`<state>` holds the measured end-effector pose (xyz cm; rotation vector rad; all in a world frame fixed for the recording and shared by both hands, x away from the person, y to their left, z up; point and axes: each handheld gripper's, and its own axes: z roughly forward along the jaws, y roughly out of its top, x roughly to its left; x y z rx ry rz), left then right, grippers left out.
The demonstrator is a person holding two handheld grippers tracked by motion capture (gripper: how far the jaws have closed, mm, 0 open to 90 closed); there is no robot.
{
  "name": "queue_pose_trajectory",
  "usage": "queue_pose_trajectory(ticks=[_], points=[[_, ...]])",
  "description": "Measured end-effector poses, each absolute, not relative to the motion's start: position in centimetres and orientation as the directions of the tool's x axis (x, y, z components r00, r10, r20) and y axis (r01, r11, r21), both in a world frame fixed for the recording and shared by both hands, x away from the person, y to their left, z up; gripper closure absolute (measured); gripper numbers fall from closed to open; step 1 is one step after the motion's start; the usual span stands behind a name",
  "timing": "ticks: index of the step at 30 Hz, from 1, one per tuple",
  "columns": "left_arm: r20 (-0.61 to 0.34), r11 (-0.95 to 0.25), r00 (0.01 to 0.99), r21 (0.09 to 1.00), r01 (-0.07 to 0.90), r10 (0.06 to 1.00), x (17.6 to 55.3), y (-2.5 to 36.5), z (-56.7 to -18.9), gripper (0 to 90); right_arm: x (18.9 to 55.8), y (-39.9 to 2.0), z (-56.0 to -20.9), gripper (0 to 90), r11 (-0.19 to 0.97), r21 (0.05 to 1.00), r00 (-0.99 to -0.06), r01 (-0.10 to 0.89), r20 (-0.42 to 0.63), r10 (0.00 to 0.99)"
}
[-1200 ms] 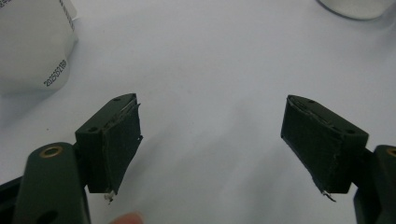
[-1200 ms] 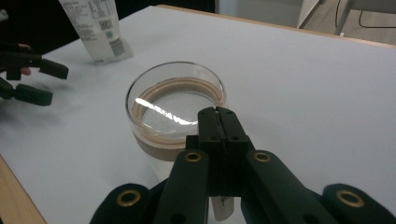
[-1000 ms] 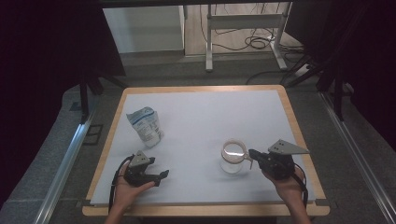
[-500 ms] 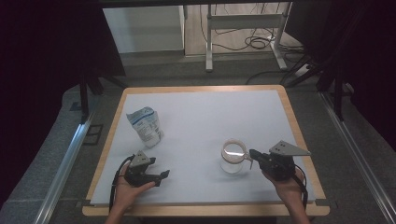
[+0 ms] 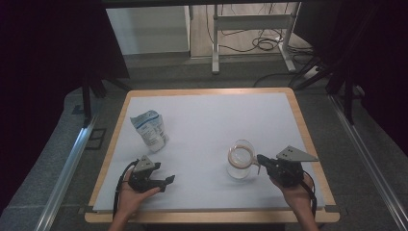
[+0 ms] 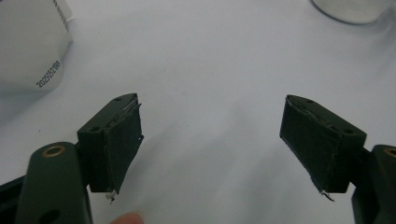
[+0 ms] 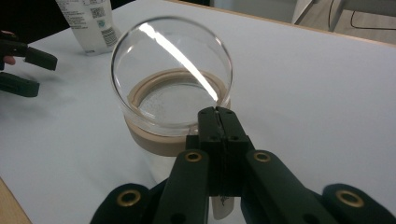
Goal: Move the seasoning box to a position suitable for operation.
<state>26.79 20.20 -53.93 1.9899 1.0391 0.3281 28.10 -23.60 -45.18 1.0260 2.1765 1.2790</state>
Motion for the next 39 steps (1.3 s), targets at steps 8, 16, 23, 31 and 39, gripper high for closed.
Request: queue_pose_trajectory(ticks=[8, 16, 23, 31, 39], points=[[-0.150, -0.260, 0.616, 0.811, 0.524, 0.774, 26.6, 20.1, -53.4, 34.6, 28.1, -23.6, -45.3, 90.0, 0.301, 0.874, -0.645, 0.383, 0.019, 0.764], [-0.190, -0.233, 0.667, 0.839, 0.491, 0.720, 27.1, 17.9, -51.5, 68.5, 28.1, -23.7, -45.3, 90.0, 0.295, 0.876, -0.647, 0.382, 0.025, 0.762], [-0.185, -0.261, 0.747, 0.861, 0.436, 0.639, 27.9, 13.1, -49.2, 80.5, 28.1, -23.7, -45.4, 90.0, 0.294, 0.877, -0.647, 0.380, 0.024, 0.762], [-0.137, -0.310, 0.798, 0.873, 0.377, 0.586, 29.3, 7.4, -47.4, 87.8, 28.1, -23.8, -45.4, 90.0, 0.292, 0.878, -0.647, 0.380, 0.026, 0.762], [-0.180, -0.308, 0.821, 0.866, 0.393, 0.542, 30.5, 5.0, -46.9, 90.0, 28.2, -23.8, -45.4, 90.0, 0.293, 0.878, -0.649, 0.379, 0.027, 0.761]])
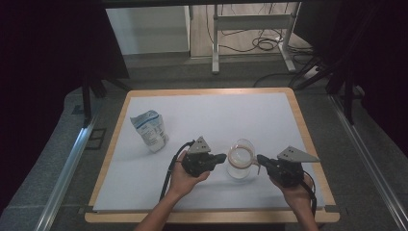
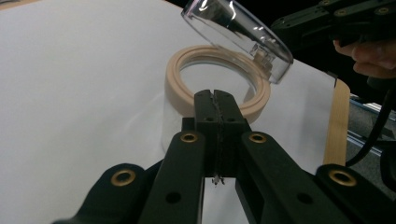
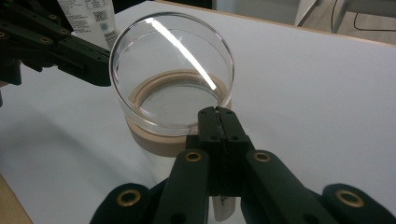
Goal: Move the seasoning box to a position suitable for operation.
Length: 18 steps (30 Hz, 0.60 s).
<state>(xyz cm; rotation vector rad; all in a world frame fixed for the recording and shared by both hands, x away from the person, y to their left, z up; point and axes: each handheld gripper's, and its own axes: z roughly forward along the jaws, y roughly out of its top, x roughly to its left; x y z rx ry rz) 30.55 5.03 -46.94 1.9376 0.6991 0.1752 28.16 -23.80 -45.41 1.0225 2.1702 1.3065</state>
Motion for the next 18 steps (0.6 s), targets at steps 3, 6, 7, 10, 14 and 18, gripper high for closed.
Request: queue_pose_trajectory(ticks=[3, 6, 7, 10, 14, 18], points=[[-0.192, -0.299, 0.821, 0.867, 0.399, 0.538, 30.7, 4.7, -46.8, 90.0, 28.1, -23.8, -45.4, 90.0, 0.292, 0.879, -0.649, 0.378, 0.027, 0.760], [-0.190, -0.303, 0.823, 0.866, 0.397, 0.536, 30.8, 4.3, -46.7, 90.0, 28.1, -23.8, -45.5, 90.0, 0.290, 0.879, -0.648, 0.379, 0.029, 0.761], [-0.185, -0.308, 0.824, 0.866, 0.394, 0.535, 30.8, 4.2, -46.6, 90.0, 28.1, -23.8, -45.4, 90.0, 0.290, 0.879, -0.648, 0.379, 0.028, 0.761], [-0.184, -0.305, 0.826, 0.869, 0.390, 0.533, 30.9, 3.8, -46.5, 90.0, 28.1, -23.8, -45.5, 90.0, 0.288, 0.880, -0.648, 0.378, 0.029, 0.761], [-0.182, -0.311, 0.831, 0.868, 0.387, 0.526, 31.0, 3.2, -46.4, 90.0, 28.1, -23.8, -45.4, 90.0, 0.292, 0.878, -0.647, 0.380, 0.027, 0.762], [-0.175, -0.316, 0.837, 0.870, 0.377, 0.518, 30.9, 2.8, -46.1, 90.0, 28.1, -23.8, -45.5, 90.0, 0.292, 0.878, -0.646, 0.380, 0.026, 0.763]])
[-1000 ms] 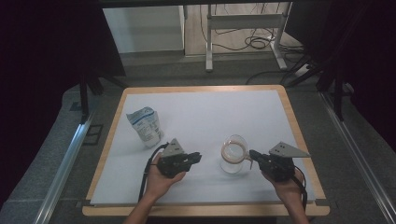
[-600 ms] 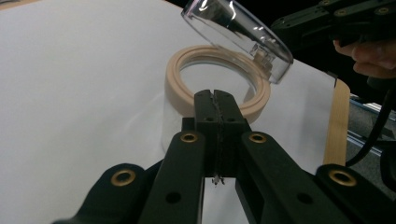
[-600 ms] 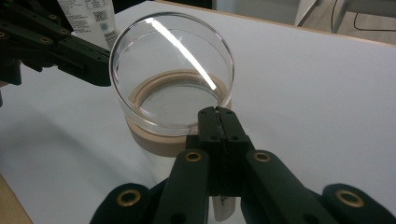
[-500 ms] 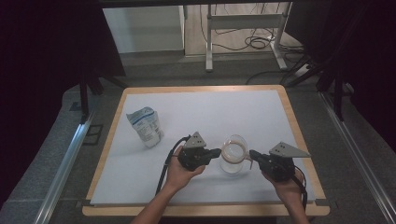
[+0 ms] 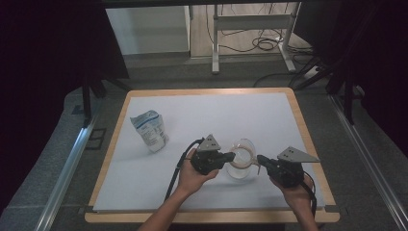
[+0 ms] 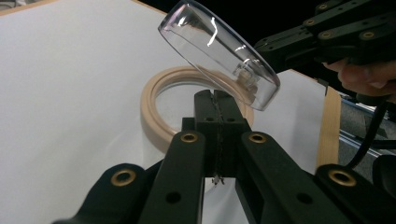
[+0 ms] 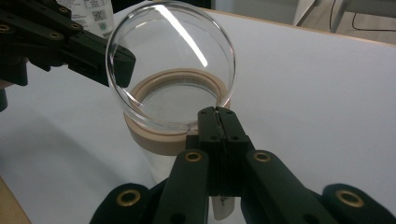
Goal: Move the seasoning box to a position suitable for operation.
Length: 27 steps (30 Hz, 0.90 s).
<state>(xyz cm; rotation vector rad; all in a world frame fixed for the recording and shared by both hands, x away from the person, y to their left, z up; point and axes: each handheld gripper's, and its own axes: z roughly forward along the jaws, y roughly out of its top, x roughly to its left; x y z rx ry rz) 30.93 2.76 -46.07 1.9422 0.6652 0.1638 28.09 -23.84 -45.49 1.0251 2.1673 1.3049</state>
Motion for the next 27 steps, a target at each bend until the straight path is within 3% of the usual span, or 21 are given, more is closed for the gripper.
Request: queue_pose_trajectory(ticks=[14, 18, 21, 27], points=[[-0.158, -0.333, 0.848, 0.871, 0.361, 0.505, 30.8, 1.6, -45.2, 90.0, 26.3, -25.3, -45.4, 88.1, 0.242, 0.900, -0.622, 0.362, 0.040, 0.782], [-0.147, -0.342, 0.855, 0.872, 0.349, 0.497, 30.7, 1.2, -44.9, 90.0, 25.6, -25.8, -46.5, 77.8, 0.267, 0.887, -0.623, 0.376, 0.029, 0.781], [-0.141, -0.350, 0.859, 0.871, 0.344, 0.493, 30.6, 0.9, -44.7, 90.0, 25.7, -26.4, -47.5, 64.9, 0.270, 0.870, -0.612, 0.412, 0.045, 0.789], [-0.135, -0.363, 0.865, 0.868, 0.338, 0.483, 30.5, 0.0, -44.5, 90.0, 25.9, -27.3, -49.6, 52.0, 0.279, 0.843, -0.610, 0.459, 0.072, 0.789]])
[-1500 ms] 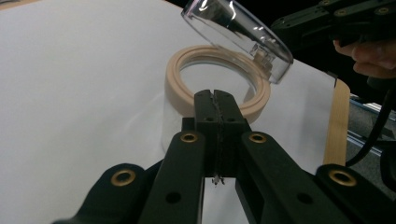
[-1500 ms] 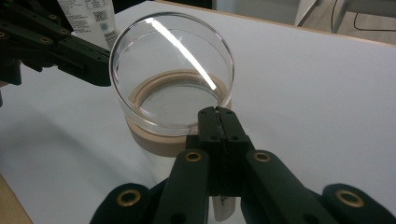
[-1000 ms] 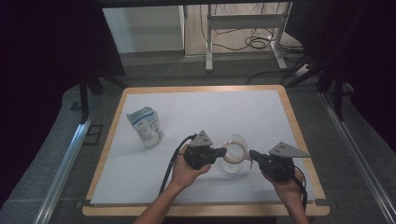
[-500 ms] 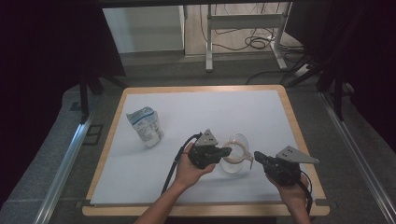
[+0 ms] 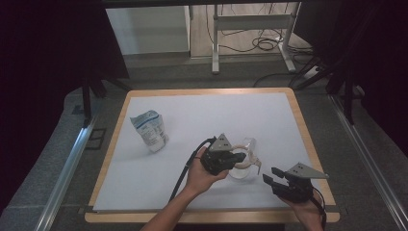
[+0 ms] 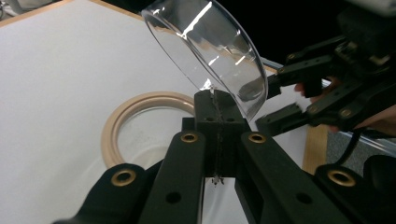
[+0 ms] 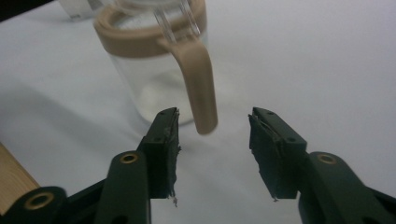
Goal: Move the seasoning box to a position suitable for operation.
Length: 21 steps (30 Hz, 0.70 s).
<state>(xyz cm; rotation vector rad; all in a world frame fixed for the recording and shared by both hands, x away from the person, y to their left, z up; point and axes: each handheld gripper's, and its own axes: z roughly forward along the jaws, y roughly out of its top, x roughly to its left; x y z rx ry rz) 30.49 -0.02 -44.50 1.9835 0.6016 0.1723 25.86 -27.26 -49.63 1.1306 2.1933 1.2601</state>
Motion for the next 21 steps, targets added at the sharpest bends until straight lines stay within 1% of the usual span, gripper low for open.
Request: queue_pose_trajectory(ticks=[5, 14, 21], points=[[-0.129, -0.370, 0.874, 0.870, 0.327, 0.469, 30.3, -0.9, -44.2, 90.0, 25.9, -28.0, -50.8, 48.1, 0.263, 0.827, -0.590, 0.497, 0.100, 0.801], [-0.108, -0.393, 0.888, 0.868, 0.303, 0.447, 29.7, -2.8, -44.1, 90.0, 25.3, -29.0, -51.8, 46.9, 0.238, 0.820, -0.567, 0.521, 0.124, 0.814], [-0.107, -0.377, 0.881, 0.875, 0.303, 0.461, 29.7, -1.9, -44.0, 90.0, 25.0, -29.2, -52.3, 46.8, 0.226, 0.822, -0.563, 0.523, 0.135, 0.815]])
